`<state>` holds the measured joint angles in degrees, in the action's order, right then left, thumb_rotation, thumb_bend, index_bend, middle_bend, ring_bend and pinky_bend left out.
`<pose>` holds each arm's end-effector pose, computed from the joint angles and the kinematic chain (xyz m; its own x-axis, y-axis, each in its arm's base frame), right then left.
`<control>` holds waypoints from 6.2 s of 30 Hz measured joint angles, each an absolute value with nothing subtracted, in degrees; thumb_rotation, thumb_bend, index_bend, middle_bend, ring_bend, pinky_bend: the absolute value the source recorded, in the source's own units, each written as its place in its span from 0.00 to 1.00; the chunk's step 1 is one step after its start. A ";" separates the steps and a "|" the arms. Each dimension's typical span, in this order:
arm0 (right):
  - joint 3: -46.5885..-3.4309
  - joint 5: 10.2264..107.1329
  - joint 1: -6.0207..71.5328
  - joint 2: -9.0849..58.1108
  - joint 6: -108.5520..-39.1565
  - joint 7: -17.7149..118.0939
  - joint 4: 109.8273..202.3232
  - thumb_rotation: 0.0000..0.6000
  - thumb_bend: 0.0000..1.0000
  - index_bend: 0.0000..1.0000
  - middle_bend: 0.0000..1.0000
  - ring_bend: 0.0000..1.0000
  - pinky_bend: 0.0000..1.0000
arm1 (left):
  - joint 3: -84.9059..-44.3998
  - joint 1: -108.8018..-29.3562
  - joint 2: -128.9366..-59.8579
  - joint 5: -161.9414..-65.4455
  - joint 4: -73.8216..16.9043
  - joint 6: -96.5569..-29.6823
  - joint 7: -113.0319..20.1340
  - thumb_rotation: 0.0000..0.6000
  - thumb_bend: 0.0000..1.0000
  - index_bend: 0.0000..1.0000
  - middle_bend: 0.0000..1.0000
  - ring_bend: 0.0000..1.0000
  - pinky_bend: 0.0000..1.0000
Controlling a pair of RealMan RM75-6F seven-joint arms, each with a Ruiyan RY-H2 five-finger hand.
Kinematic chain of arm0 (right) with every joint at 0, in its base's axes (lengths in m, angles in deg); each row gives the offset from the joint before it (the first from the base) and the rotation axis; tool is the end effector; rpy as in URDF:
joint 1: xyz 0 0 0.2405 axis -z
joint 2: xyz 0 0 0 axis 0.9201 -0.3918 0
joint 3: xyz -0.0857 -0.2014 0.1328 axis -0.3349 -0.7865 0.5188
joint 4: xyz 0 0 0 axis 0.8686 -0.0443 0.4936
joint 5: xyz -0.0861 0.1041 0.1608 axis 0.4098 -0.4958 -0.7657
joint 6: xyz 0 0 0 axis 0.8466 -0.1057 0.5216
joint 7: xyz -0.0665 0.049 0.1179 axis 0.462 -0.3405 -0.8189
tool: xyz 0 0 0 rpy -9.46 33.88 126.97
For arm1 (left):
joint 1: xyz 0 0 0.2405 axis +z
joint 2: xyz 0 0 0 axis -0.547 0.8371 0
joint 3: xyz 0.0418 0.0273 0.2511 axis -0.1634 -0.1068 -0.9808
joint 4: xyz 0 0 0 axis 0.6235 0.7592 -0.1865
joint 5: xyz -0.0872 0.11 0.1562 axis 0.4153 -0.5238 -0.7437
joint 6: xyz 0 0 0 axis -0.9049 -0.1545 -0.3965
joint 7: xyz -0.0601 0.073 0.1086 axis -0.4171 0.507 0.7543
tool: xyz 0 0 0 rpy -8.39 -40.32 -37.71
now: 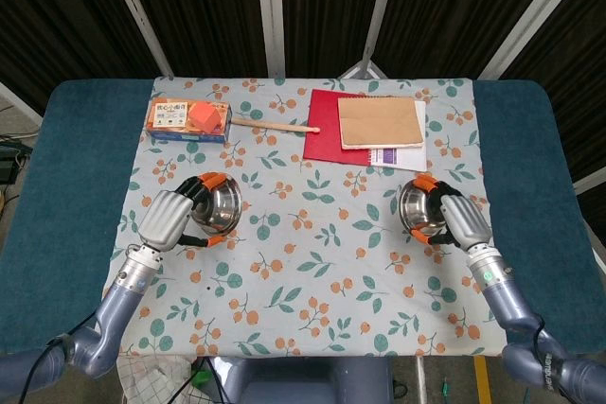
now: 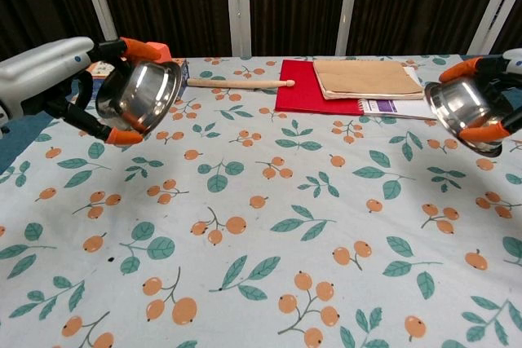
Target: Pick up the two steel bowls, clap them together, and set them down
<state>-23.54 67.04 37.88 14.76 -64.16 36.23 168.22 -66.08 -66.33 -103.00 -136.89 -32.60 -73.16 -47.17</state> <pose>-0.2450 -0.3277 0.0770 0.0291 -0.2966 0.9545 -0.9969 -0.0780 0.0062 -0.1772 0.3132 0.0094 0.2194 0.0421 0.9747 0.8855 -0.4279 -0.1808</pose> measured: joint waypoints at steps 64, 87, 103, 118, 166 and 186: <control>-19.59 70.86 33.33 -7.64 -47.00 -40.89 196.70 1.00 0.36 0.75 0.65 0.64 0.80 | -62.58 -81.30 -138.09 -152.22 10.05 -96.54 -74.98 1.00 0.26 0.43 0.55 0.44 0.65; -20.29 54.22 33.48 -4.65 -51.88 -19.42 210.49 1.00 0.36 0.75 0.65 0.63 0.80 | -63.79 -81.45 -137.25 -151.20 9.11 -97.64 -74.40 1.00 0.26 0.43 0.55 0.44 0.65; -18.32 50.35 34.94 -2.43 -54.36 -13.03 216.61 1.00 0.36 0.72 0.65 0.61 0.80 | -64.51 -81.11 -136.83 -150.62 5.28 -97.22 -75.36 1.00 0.26 0.42 0.54 0.44 0.65; -15.53 52.13 39.39 -4.11 -54.23 -13.13 216.68 1.00 0.36 0.71 0.65 0.61 0.80 | -65.94 -79.62 -131.04 -152.13 -5.40 -97.87 -69.90 1.00 0.26 0.42 0.54 0.44 0.65; -12.25 53.77 41.12 3.17 -50.34 -10.86 216.68 1.00 0.36 0.69 0.64 0.59 0.80 | -66.34 -76.89 -125.46 -154.90 -14.24 -94.68 -65.32 1.00 0.26 0.42 0.54 0.44 0.65; -13.22 52.80 45.95 -3.40 -57.92 -2.72 209.19 1.00 0.36 0.69 0.62 0.58 0.80 | -68.55 -73.04 -111.89 -155.67 -27.26 -94.28 -58.56 1.00 0.26 0.42 0.54 0.44 0.65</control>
